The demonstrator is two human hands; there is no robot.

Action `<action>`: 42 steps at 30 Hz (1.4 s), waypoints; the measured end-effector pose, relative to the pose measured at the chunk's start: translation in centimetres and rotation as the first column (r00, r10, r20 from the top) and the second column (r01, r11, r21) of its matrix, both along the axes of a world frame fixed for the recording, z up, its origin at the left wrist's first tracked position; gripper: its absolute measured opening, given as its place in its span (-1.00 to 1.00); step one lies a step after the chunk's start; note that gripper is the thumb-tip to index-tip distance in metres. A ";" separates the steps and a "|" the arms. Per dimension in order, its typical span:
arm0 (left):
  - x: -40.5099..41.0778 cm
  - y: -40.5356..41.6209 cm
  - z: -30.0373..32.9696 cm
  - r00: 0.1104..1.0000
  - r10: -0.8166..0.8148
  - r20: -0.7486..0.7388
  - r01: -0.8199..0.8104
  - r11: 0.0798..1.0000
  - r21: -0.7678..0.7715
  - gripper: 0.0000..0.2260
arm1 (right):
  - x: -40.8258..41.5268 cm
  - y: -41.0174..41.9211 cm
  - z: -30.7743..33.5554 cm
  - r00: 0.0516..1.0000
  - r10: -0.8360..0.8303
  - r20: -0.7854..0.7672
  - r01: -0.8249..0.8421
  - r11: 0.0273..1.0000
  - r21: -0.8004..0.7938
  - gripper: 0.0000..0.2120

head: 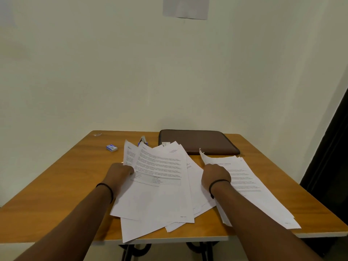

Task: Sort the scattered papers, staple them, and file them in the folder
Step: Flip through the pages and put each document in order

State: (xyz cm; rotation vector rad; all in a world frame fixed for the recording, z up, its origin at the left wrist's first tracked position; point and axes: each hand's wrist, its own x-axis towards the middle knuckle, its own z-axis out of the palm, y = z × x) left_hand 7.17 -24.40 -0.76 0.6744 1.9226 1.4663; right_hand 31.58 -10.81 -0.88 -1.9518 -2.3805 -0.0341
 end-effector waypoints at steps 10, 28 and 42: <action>1.0 -0.2 0.5 0.940 -0.182 0.290 0.095 0.952 0.291 -0.73 | -2.9 -4.3 8.1 0.935 0.250 -0.251 -0.185 0.949 0.254 -0.69; 0.8 -2.1 -0.7 0.865 -0.261 0.428 0.120 0.937 0.329 -0.67 | -9.8 -7.1 1.8 0.449 0.135 -0.883 -0.329 0.944 -0.023 -0.61; -1.8 -3.5 2.2 0.898 -0.327 0.293 0.164 0.869 0.468 -0.59 | -3.1 -2.8 2.8 0.003 -0.026 -1.000 -0.387 0.922 -0.025 -0.92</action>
